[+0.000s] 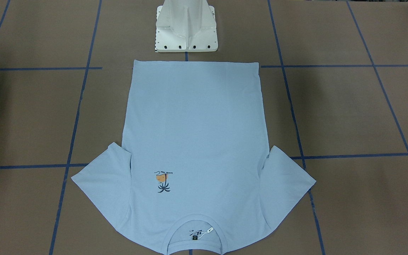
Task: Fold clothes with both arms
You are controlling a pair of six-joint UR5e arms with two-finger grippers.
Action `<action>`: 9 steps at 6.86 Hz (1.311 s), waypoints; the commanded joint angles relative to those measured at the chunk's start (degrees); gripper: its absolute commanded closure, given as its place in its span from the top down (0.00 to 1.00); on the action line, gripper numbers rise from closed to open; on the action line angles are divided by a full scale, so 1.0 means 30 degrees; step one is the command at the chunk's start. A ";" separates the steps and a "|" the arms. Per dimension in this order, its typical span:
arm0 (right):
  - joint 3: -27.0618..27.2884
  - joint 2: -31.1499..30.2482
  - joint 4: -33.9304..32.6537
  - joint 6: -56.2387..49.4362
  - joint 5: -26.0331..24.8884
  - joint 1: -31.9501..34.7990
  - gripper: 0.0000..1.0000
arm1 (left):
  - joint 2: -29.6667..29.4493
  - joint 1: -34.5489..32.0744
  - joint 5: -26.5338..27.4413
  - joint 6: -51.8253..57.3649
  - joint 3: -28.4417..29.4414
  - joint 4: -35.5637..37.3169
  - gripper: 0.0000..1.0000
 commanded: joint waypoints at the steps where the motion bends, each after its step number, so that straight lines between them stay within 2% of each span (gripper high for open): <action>1: 0.0162 -0.0264 0.0049 0.0042 0.0606 0.0002 1.00 | -0.0322 -0.0519 0.0063 -0.0008 0.0415 -0.0006 1.00; 3: 0.0077 -0.0412 0.0166 0.0043 0.0933 0.0002 1.00 | -0.0355 -0.0374 0.0149 -0.0124 0.0472 0.0052 1.00; 5: 0.0076 -0.0647 0.0486 -0.0016 0.1431 0.0061 1.00 | 0.0112 -0.0315 0.0530 -0.0009 -0.0750 -0.0093 1.00; 6: 0.0163 -0.0589 0.1968 0.0564 0.1461 -0.0055 1.00 | 0.0114 -0.0343 0.0067 -0.0009 -0.1134 -0.0151 1.00; 7: -0.0097 -0.0269 0.4187 0.3731 0.1374 -0.1362 1.00 | 0.0172 -0.0343 -0.0605 -0.0009 -0.1225 -0.0181 1.00; 9: -0.2634 0.2442 0.9664 1.1598 0.0937 -0.4491 1.00 | 0.0114 -0.0285 -0.2912 0.0020 -0.1460 -0.0530 1.00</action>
